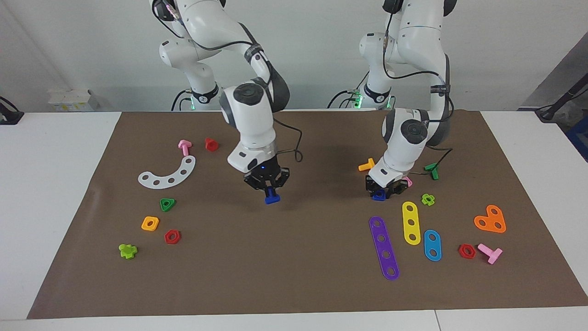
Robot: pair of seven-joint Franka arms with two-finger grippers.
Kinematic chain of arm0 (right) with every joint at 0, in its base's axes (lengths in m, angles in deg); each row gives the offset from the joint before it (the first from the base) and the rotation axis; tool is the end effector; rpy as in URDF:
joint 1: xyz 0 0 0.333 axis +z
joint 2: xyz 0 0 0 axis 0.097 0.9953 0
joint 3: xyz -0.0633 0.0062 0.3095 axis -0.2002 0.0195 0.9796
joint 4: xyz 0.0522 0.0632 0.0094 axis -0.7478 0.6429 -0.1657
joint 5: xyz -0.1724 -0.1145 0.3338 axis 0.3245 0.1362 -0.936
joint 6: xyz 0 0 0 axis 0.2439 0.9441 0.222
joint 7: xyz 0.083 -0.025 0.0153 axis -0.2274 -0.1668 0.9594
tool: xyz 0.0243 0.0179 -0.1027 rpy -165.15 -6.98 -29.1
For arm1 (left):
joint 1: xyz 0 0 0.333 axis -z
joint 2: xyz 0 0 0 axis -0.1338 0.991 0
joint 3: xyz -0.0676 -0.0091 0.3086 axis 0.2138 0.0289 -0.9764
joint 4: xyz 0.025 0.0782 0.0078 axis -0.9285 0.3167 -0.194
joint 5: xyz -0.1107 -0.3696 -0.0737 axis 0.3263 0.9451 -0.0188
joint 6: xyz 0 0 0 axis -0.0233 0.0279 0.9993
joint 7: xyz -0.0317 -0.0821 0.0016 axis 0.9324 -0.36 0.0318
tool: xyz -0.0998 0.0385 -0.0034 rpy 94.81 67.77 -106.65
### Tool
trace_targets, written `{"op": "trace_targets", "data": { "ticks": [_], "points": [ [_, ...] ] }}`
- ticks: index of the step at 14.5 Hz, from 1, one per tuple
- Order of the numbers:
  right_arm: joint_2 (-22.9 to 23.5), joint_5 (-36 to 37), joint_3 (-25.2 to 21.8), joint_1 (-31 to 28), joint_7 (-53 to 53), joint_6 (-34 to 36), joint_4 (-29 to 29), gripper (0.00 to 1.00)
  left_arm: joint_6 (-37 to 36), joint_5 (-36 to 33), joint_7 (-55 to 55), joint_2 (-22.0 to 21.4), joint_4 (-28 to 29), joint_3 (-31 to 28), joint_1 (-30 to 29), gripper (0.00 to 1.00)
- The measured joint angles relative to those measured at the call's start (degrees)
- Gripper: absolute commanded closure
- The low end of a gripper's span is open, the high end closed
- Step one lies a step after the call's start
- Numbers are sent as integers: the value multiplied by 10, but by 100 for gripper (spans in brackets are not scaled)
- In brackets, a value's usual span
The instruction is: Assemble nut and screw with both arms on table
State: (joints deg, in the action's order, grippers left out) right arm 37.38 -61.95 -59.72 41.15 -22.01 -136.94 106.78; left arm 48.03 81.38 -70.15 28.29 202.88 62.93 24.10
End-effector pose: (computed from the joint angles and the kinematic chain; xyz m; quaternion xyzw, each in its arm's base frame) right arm 0.5866 0.3616 0.3665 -0.9947 -0.0036 -0.1028 0.0035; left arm 0.5625 -0.1545 0.2934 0.9901 -0.1400 0.0049 0.0029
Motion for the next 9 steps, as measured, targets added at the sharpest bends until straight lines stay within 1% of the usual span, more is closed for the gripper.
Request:
{"op": "trace_targets", "data": {
  "ticks": [1, 3, 4, 5, 7, 9],
  "points": [
    [17, 12, 0, 10, -24, -13, -5, 100, 0, 0, -3, 0, 0, 0, 0, 96],
    [38, 16, -1, 15, -33, -30, -7, 100, 3, 3, -3, 0, -4, -2, 0, 98],
    [43, 16, -1, 15, -33, -30, -7, 100, 3, 15, -1, 1, -12, -3, -1, 100],
    [47, 16, -2, 15, -33, -30, -7, 100, -1, 36, 1, 2, -24, -4, -1, 100],
    [51, 16, -2, 15, -33, -31, -7, 100, -36, 62, 13, 7, -64, -5, -1, 100],
    [51, 16, -2, 16, -33, -31, -7, 100, -74, 65, 46, 16, -111, -3, 0, 100]
  ]
}}
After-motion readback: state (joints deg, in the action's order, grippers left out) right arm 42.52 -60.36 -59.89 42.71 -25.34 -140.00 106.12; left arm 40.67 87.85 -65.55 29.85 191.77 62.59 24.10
